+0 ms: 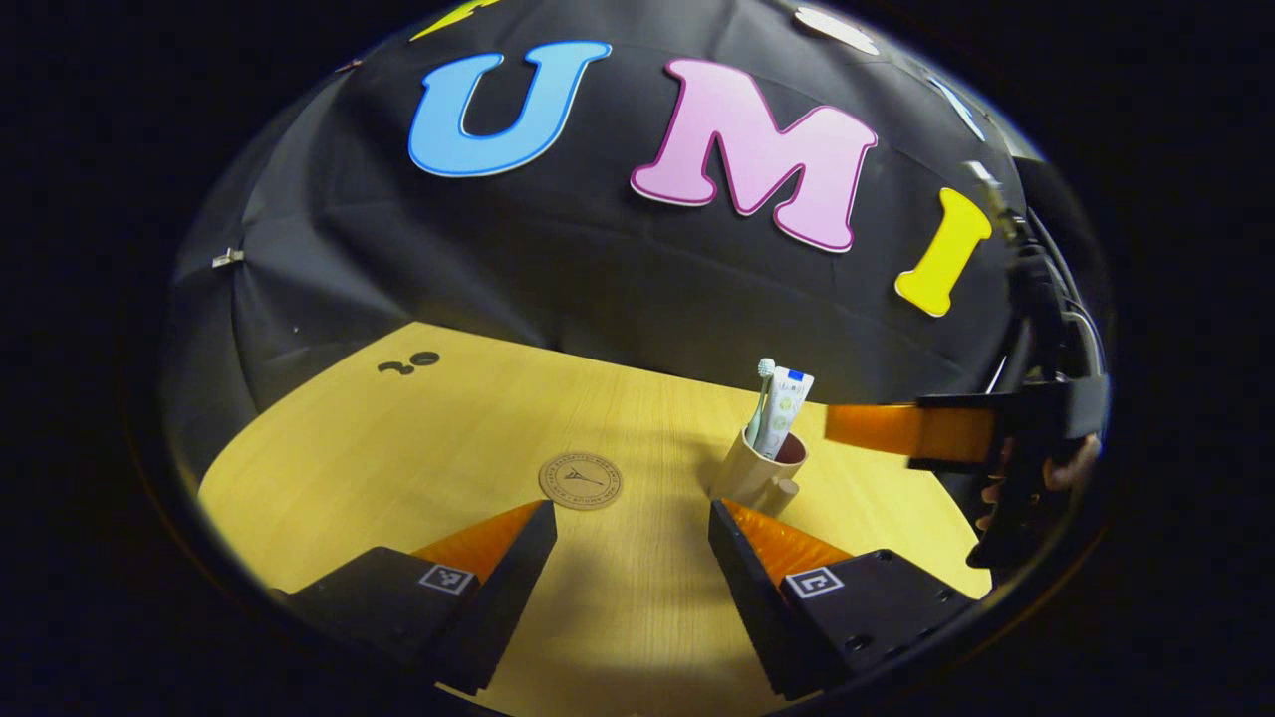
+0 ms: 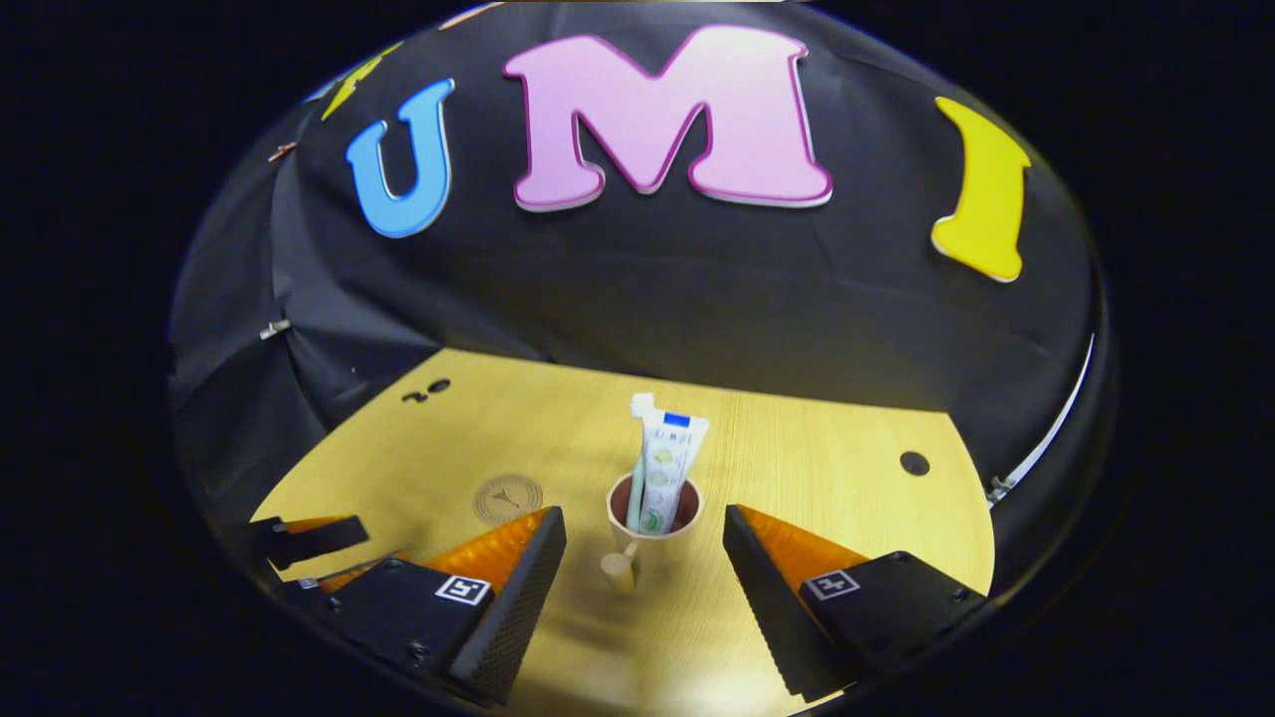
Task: Put the toothbrush and toothpaste on the desktop into the cup, then pick up the cup and place it on the coaster on the desktop.
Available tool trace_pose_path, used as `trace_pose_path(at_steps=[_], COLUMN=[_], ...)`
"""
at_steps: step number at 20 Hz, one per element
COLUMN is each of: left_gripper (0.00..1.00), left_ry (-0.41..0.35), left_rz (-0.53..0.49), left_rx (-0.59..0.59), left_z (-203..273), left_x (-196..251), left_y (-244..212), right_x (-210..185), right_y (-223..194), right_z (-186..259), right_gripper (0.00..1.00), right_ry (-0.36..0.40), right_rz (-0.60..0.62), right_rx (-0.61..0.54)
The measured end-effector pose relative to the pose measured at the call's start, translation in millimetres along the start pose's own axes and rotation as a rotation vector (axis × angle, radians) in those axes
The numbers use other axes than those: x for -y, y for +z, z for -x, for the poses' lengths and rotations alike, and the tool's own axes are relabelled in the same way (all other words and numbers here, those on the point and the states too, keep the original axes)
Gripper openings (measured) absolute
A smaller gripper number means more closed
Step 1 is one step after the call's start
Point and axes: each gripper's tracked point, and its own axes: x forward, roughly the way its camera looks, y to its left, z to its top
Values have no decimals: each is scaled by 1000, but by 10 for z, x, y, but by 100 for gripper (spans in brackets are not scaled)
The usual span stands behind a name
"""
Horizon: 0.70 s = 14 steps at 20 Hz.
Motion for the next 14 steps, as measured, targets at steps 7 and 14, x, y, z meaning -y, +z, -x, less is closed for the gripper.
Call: trace_pose_path(at_steps=[7, 14], left_gripper=[97, 98], left_ry=[91, 222], left_rz=[101, 175], left_rx=[3, -78], left_z=[788, 1396], left_x=[-551, -1181], left_y=[-93, -546], right_x=[-202, -316], right_y=[-600, -878], right_z=[-498, -809], right_gripper=[98, 95], right_ry=[-30, -74], right_rz=[-123, -206], right_rx=[-317, -521])
